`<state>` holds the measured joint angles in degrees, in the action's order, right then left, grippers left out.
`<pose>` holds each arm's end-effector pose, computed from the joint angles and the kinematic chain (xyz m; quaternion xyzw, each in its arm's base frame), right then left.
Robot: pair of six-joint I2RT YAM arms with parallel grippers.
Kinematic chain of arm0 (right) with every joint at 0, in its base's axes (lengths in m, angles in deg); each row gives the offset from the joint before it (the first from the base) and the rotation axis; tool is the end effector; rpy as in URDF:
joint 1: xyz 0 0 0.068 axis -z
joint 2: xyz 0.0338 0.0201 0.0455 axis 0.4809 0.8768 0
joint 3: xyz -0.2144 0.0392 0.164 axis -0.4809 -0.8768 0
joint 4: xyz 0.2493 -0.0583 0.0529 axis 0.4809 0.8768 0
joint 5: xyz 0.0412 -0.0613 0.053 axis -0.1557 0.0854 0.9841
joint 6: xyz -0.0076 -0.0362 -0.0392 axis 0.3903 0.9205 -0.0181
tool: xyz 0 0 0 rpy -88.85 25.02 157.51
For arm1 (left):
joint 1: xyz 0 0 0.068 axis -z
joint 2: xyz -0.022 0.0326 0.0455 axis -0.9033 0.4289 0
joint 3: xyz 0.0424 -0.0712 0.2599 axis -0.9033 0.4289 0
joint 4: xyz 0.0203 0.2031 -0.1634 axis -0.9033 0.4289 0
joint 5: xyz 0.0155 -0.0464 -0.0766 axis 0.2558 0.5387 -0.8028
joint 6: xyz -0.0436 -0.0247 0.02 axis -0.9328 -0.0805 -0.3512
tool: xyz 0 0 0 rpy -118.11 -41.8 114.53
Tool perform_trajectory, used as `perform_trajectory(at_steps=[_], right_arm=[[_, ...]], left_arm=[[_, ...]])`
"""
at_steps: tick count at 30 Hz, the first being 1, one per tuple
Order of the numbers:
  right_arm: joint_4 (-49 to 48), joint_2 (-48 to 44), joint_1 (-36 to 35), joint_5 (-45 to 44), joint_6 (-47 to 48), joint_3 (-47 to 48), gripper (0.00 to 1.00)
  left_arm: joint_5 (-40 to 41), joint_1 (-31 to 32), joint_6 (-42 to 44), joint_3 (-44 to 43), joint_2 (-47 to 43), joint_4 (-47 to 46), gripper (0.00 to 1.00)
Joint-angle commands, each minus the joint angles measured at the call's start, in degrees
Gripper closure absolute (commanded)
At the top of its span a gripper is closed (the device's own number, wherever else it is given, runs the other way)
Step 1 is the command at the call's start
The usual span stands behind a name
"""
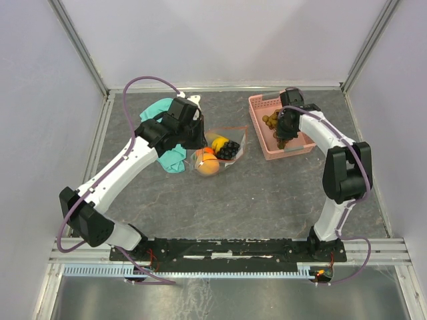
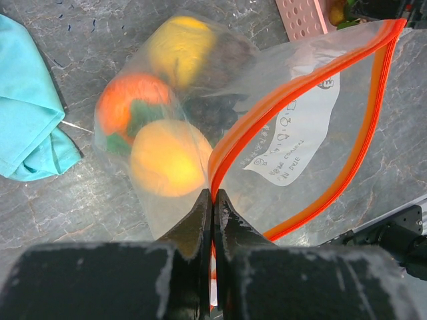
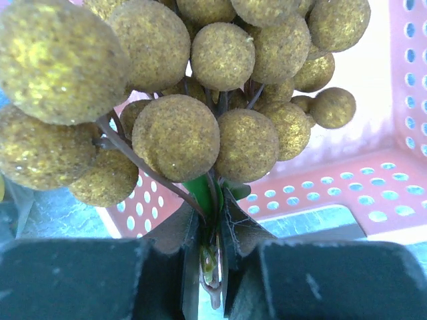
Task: Place the food in the zip-top bag and seal the zipper
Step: Pick up the fake fruit from the bin, then place the fake fruit in the zipper food storage bag.
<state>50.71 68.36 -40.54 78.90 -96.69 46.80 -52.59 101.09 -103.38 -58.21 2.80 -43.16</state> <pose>0.3886 0.0778 0.2282 0.0933 0.9649 0.0267 0.2439 0.2480 -0.1826 0.3635 0.0656 0.9209 -0.1953 0.3309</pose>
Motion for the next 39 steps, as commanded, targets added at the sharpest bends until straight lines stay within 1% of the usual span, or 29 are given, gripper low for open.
perform_trajectory(at_steps=[1,8,13,17,20,25,30,33,39], right_arm=[[2.73,-5.94,0.28,-0.87,1.75,4.93,0.98],[7.16,-11.46,0.29,3.44,1.73,8.79,0.98],[10.1,-16.0,0.31,10.08,3.38,10.74,0.98],[10.62,-20.12,0.11,16.65,1.46,11.61,0.98],[8.13,-23.29,-0.11,22.94,-0.77,11.07,0.98],[2.07,-28.67,-0.85,30.05,-5.32,9.08,0.98],[1.31,-30.85,-2.12,35.16,-9.13,9.68,0.98],[-0.83,-31.86,-4.53,39.85,-10.49,8.63,0.98],[-2.46,-32.95,-10.68,43.04,-11.2,5.54,0.98]], left_arm=[[-0.34,-0.01,1.69,-0.2,-1.82,-3.58,0.97],[0.52,-0.01,1.92,-1.17,-1.02,-5.66,0.97],[0.98,-0.02,2.43,-2.49,0.33,-6.7,0.97],[0.6,0.03,2.26,-3.04,1.05,-8.03,0.97],[0.07,-0.02,2.0,-2.85,1.41,-9.1,0.97],[-0.81,-0.02,1.95,-3.41,2.49,-9.37,0.97],[-0.97,-0.05,1.23,-4.44,3.18,-9.45,0.97],[-1.41,-0.06,0.77,-5.09,3.87,-9.46,0.97],[-2.14,-0.1,-0.28,-6.28,5.03,-9.67,0.97]])
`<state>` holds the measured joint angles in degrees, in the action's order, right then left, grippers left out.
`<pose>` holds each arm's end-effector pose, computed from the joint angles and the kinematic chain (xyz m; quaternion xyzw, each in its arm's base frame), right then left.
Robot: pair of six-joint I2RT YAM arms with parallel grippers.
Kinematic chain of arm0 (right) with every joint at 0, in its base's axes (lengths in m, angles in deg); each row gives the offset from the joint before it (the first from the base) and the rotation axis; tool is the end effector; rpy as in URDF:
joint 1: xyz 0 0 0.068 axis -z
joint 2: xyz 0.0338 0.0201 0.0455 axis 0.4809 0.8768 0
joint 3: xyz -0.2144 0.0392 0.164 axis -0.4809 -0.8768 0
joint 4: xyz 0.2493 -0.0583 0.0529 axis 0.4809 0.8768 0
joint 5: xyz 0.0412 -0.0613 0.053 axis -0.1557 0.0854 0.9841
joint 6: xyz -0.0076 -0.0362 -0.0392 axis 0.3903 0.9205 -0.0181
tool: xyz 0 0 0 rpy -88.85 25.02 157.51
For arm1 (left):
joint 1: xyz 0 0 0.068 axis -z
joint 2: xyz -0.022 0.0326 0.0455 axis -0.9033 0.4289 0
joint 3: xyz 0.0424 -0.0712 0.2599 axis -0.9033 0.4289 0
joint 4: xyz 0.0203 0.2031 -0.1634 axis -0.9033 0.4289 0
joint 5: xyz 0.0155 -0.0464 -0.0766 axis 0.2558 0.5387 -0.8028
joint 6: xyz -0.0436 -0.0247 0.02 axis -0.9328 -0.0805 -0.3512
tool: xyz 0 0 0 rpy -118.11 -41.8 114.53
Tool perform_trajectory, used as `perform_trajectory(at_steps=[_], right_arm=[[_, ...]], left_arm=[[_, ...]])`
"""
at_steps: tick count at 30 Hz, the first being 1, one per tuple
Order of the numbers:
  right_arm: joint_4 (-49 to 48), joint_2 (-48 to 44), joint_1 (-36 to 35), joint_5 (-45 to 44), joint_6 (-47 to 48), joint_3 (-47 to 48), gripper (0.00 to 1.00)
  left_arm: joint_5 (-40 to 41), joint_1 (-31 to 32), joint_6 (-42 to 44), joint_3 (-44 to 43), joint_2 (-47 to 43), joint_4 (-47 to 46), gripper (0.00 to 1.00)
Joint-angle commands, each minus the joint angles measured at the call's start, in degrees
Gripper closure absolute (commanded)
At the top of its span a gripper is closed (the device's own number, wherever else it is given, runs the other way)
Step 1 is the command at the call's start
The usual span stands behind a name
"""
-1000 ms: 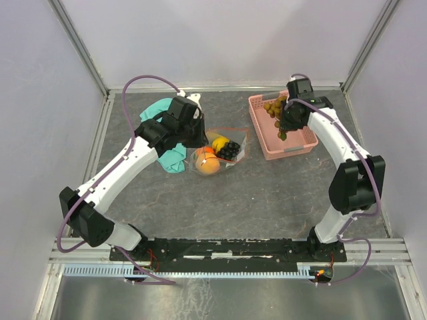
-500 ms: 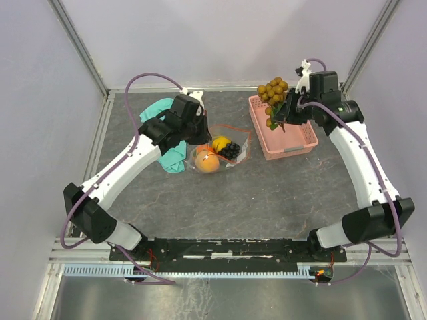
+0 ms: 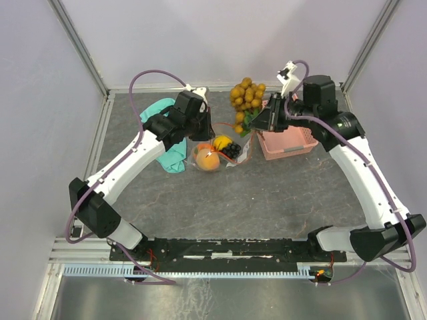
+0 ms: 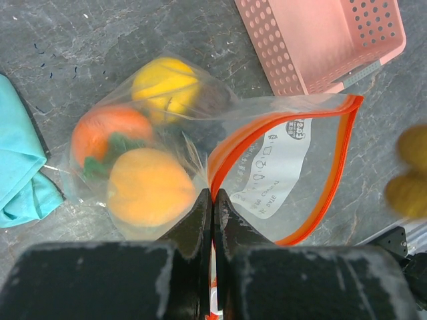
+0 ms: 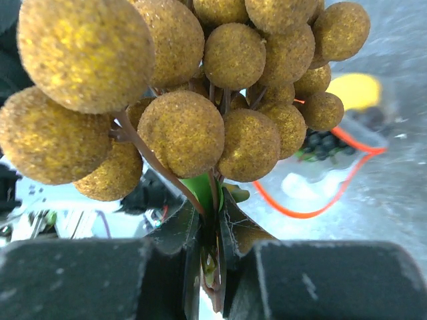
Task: Place the food in the zip-top bag and seal the zipper
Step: Place the fake fruit in the zipper food storage bag.
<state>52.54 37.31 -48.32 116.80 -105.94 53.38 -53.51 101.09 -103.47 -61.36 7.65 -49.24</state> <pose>0.2484 0.1087 0.4425 -0.0682 0.8255 0.4317 0.3571 0.2716 -0.2007 0.3643 0.0667 0.9055 -0.2205 0.3564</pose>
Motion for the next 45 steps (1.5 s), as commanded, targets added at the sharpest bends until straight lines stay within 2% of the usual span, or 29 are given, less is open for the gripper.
perform_trajectory(at_steps=[1,9,20,34,41,45], right_arm=[[-4.23,-1.89,-3.45,5.8,-2.58,-1.23,0.98],[-3.5,-4.78,-4.41,7.07,-4.49,-8.51,0.98],[-0.66,-5.16,-4.42,10.72,-6.4,-12.65,0.98],[3.87,0.18,-4.47,10.02,-9.13,-14.95,0.98],[2.99,3.98,-3.87,8.16,-12.68,-13.0,0.98],[-0.64,4.49,-2.19,8.97,-18.47,-13.04,0.98]], left_arm=[[-1.26,-0.07,-0.28,-3.11,0.31,-3.68,0.97],[-2.0,-0.1,-0.59,-1.62,-0.45,-4.64,0.97],[-3.33,-0.12,-0.69,1.39,-1.94,-6.25,0.97],[-5.24,-0.1,0.64,3.72,-3.22,-7.08,0.97],[-7.13,-0.08,2.87,5.25,-4.19,-7.42,0.97],[-7.8,0.03,3.75,7.04,-5.35,-7.41,0.97]])
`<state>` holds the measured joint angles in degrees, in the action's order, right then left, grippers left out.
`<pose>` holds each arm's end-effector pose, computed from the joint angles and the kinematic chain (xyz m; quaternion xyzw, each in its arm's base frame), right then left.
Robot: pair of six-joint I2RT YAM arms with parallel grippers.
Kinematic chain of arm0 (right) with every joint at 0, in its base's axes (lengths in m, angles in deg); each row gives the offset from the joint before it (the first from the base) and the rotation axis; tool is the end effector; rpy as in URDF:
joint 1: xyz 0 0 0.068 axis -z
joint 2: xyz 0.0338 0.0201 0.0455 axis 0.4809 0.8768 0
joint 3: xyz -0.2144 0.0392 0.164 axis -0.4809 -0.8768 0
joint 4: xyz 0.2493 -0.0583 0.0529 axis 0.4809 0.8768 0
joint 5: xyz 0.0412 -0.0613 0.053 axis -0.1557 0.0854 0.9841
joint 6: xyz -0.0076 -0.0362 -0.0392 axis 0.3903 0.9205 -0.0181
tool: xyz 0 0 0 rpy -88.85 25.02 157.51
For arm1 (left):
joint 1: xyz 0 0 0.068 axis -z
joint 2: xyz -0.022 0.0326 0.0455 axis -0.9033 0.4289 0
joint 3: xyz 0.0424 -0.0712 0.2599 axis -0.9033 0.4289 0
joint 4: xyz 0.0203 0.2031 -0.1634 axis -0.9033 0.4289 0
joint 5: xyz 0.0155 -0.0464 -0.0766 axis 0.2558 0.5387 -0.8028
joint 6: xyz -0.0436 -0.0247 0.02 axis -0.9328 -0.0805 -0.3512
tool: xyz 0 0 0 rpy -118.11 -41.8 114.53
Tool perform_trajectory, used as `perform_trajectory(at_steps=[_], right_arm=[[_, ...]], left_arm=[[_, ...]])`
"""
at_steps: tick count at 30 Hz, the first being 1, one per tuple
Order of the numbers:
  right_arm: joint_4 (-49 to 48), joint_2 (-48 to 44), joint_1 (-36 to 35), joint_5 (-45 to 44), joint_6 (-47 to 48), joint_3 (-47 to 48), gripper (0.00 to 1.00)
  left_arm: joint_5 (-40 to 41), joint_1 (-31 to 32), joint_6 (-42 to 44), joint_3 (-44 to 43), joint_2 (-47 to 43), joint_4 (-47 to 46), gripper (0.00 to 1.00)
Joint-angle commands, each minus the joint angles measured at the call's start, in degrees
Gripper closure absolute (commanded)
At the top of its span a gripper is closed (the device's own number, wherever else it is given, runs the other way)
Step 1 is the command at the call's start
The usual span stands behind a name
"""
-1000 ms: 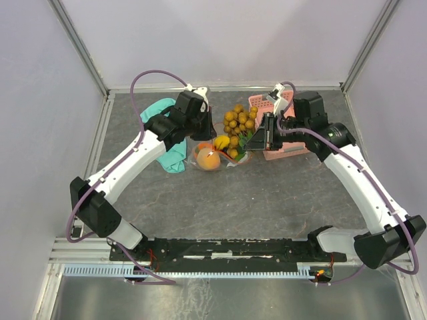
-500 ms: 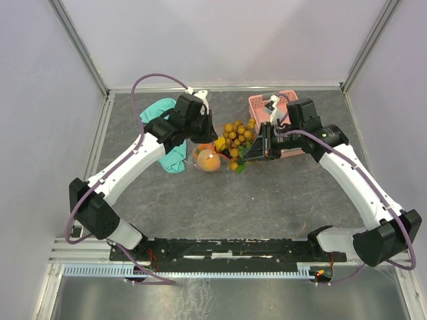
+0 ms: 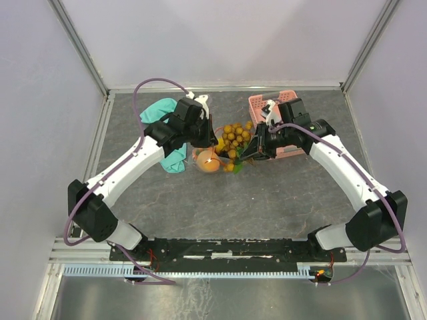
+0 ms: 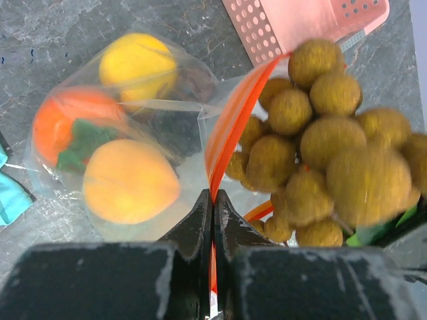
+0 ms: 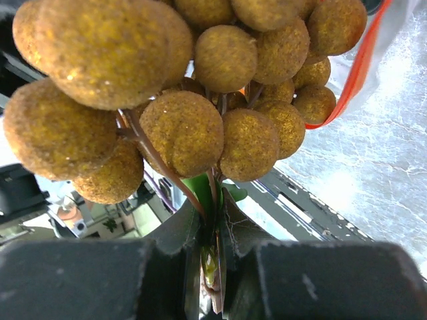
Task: Place the food in the zip-top bag and seal the zipper
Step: Place the fake fruit in the zipper food storage bag.
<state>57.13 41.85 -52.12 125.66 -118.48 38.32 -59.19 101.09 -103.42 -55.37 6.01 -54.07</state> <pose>0.2558 0.1362 0.3337 0.0343 0.8874 0.4526 0.0810 0.2668 -0.2016 0.3459 0.0877 0.9012 -0.2602 0.3354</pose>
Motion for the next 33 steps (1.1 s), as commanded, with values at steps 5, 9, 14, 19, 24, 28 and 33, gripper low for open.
perform_trajectory(at_steps=[5,9,14,19,24,28,33], right_arm=[[-6.67,0.7,3.42,-1.63,-9.26,2.36,0.99],[-7.18,0.92,3.51,-4.23,-10.61,3.14,0.98],[-9.86,0.74,3.84,-6.71,-13.72,3.33,0.98],[-11.79,0.88,4.06,-8.65,-15.96,3.39,0.98],[-13.25,0.65,4.14,-11.6,-17.57,4.23,0.98],[-15.08,0.35,4.13,-12.91,-19.26,4.18,0.98],[-17.09,-0.15,4.13,-14.86,-21.31,3.38,0.98]], left_arm=[[-3.31,0.5,4.19,3.06,-5.06,-2.91,0.97],[-4.37,1.46,3.31,3.55,-5.45,-3.13,0.97],[-5.13,2.95,2.15,3.71,-5.31,-3.92,0.97],[-5.43,3.28,1.75,3.24,-5.04,-4.13,0.97],[-6.0,3.41,0.94,3.14,-4.78,-4.55,0.97],[-6.51,3.51,-0.22,3.15,-4.36,-5.56,0.97],[-6.23,3.62,-0.95,2.8,-3.72,-5.69,0.97]])
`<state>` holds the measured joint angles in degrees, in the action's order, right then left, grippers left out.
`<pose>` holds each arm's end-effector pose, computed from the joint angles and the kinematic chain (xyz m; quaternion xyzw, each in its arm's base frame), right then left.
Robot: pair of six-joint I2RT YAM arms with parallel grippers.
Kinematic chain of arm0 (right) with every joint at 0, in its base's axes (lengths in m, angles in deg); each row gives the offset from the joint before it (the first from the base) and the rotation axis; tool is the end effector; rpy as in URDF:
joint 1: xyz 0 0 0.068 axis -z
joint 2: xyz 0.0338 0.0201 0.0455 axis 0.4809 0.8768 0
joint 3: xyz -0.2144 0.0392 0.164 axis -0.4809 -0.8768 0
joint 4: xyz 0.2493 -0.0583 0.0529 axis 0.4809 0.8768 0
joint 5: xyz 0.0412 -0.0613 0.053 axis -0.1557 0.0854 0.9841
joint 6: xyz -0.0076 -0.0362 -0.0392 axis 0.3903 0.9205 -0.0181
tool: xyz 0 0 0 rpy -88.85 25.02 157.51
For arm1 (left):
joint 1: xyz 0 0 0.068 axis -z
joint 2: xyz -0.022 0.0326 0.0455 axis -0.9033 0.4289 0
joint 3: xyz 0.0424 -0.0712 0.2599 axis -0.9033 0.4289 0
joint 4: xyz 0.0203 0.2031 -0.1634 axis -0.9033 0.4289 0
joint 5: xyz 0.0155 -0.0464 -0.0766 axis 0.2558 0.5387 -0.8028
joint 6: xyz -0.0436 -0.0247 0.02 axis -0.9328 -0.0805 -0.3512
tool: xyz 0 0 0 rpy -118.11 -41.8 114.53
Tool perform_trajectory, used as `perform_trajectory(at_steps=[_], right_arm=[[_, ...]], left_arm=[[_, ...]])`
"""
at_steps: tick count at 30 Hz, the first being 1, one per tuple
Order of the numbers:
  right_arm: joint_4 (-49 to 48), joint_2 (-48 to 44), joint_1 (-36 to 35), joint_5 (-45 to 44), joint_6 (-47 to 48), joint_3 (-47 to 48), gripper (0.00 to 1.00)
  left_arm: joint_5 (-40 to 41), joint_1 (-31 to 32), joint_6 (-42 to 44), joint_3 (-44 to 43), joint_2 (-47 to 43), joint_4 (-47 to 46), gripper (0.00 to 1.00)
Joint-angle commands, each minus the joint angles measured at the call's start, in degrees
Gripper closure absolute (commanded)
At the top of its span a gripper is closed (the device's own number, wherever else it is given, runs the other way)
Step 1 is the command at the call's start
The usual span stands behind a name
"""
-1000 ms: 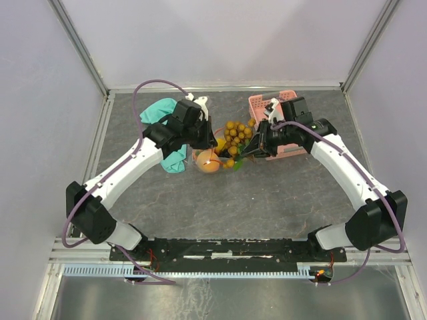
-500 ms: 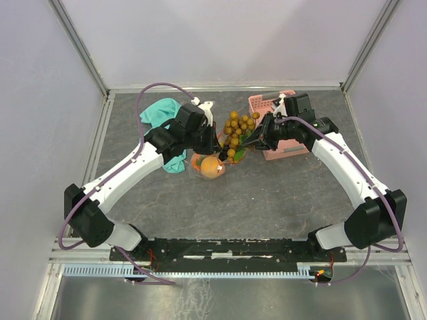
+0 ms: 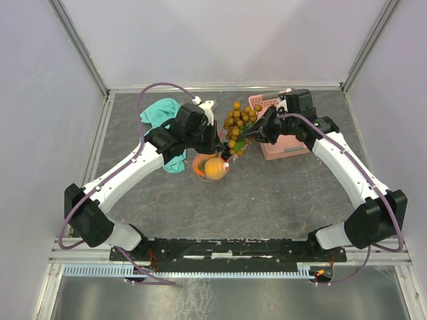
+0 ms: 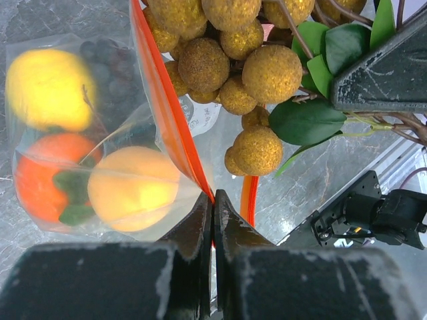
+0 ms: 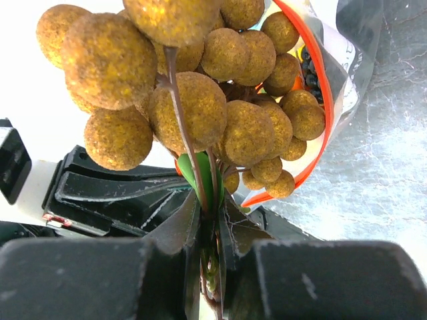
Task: Place the food in the zip-top bag and seal the zipper
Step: Place the fake fruit in the zipper food storage bag.
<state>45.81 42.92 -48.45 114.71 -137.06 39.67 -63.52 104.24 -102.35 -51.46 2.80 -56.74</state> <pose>0.2866 0.1218 0.3477 0.2070 0.8527 0.4522 0.1599 0.2443 -0.2102 0.3445 0.1369 0.8859 -0.3022 0.3244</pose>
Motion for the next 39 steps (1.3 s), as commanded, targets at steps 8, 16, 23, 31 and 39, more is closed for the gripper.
perform_trajectory(at_steps=[8,16,23,31,39], right_arm=[[-9.3,-3.91,0.5,-7.25,-5.46,-1.77,0.98],[-11.4,-5.25,-0.54,-9.44,-7.17,-5.05,0.98],[-11.56,-6.35,-2.55,-9.62,-6.65,-8.57,0.98],[-6.5,-7.85,-4.18,-8.92,-1.98,-9.32,0.98],[-4.65,-6.37,-5.5,-6.99,-0.49,-9.06,0.98]], left_arm=[[-2.34,0.4,-6.39,-0.8,0.52,-5.11,0.97],[-0.85,0.42,-8.61,-1.03,0.8,-6.39,0.97],[1.38,0.34,-10.44,-0.8,0.71,-7.72,0.97],[3.22,0.26,-11.17,0.29,1.12,-7.62,0.97],[3.59,0.26,-11.73,1.14,1.1,-8.1,0.97]])
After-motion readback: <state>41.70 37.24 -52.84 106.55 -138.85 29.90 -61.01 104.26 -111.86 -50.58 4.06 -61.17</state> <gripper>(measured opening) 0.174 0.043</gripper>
